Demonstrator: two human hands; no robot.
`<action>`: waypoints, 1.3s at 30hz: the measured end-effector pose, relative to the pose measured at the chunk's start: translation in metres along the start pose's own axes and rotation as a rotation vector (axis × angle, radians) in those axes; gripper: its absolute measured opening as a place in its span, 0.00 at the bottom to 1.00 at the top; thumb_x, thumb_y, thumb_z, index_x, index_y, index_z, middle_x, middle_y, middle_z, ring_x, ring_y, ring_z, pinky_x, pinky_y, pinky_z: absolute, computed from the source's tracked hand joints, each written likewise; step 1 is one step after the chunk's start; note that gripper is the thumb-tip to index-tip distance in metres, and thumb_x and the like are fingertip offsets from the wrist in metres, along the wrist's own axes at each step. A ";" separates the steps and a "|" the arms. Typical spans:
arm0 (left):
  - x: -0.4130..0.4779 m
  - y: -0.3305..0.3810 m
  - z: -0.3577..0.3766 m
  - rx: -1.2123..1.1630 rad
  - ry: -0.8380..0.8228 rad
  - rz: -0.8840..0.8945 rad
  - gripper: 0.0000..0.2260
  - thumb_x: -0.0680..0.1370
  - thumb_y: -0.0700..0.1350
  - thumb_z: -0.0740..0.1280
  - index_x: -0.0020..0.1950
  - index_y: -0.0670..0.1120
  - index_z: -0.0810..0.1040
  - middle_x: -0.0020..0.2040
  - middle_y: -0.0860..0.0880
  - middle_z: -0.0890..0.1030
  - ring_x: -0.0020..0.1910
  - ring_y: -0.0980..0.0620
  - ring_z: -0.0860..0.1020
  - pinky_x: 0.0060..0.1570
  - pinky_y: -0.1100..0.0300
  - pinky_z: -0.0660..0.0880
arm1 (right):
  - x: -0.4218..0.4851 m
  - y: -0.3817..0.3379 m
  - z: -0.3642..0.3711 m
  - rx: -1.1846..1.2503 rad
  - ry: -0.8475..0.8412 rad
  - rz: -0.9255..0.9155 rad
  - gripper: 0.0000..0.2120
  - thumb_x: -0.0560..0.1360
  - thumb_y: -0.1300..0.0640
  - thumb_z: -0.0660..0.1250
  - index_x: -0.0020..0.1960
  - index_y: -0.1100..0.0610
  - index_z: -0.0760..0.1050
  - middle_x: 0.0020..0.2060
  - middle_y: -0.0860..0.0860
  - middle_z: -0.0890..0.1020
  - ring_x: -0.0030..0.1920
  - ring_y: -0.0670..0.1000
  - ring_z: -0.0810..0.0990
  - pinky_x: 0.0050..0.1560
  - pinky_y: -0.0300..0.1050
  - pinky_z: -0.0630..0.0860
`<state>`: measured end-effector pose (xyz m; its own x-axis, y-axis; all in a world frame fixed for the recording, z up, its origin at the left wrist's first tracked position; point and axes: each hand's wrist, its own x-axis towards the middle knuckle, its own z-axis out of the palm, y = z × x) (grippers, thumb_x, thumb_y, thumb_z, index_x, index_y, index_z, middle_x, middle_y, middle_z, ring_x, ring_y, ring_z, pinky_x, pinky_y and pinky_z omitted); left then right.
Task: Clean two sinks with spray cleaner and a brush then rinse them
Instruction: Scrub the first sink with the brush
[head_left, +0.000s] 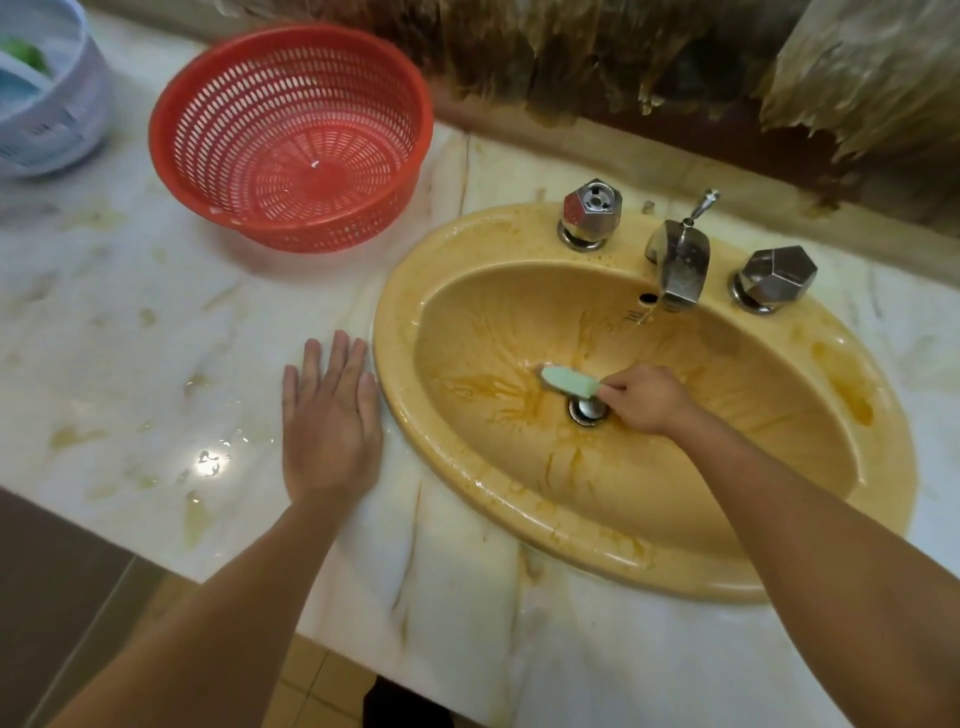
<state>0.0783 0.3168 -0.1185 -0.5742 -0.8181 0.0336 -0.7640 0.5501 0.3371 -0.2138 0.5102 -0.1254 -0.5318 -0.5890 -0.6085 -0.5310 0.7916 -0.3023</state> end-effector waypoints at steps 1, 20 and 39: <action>0.000 0.000 0.000 -0.002 -0.001 -0.001 0.26 0.85 0.54 0.43 0.81 0.49 0.62 0.81 0.52 0.60 0.82 0.51 0.51 0.80 0.49 0.46 | 0.001 0.001 0.002 0.032 0.027 0.010 0.14 0.80 0.52 0.63 0.41 0.53 0.83 0.40 0.55 0.83 0.42 0.54 0.79 0.39 0.46 0.71; 0.000 0.001 -0.002 -0.018 -0.004 -0.020 0.26 0.85 0.55 0.45 0.81 0.50 0.63 0.81 0.53 0.61 0.82 0.51 0.51 0.80 0.49 0.45 | 0.016 -0.021 0.004 0.108 -0.085 -0.027 0.11 0.81 0.54 0.63 0.50 0.52 0.85 0.44 0.53 0.84 0.40 0.49 0.77 0.39 0.43 0.70; 0.000 0.001 -0.002 -0.009 0.006 -0.017 0.25 0.85 0.55 0.45 0.80 0.49 0.64 0.81 0.52 0.62 0.82 0.50 0.52 0.80 0.49 0.46 | 0.023 -0.020 0.009 0.110 -0.060 -0.047 0.10 0.81 0.51 0.64 0.56 0.46 0.84 0.43 0.50 0.83 0.45 0.51 0.78 0.43 0.44 0.73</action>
<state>0.0776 0.3169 -0.1157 -0.5593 -0.8283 0.0331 -0.7709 0.5344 0.3465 -0.2096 0.4824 -0.1401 -0.4656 -0.6179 -0.6336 -0.4771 0.7782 -0.4084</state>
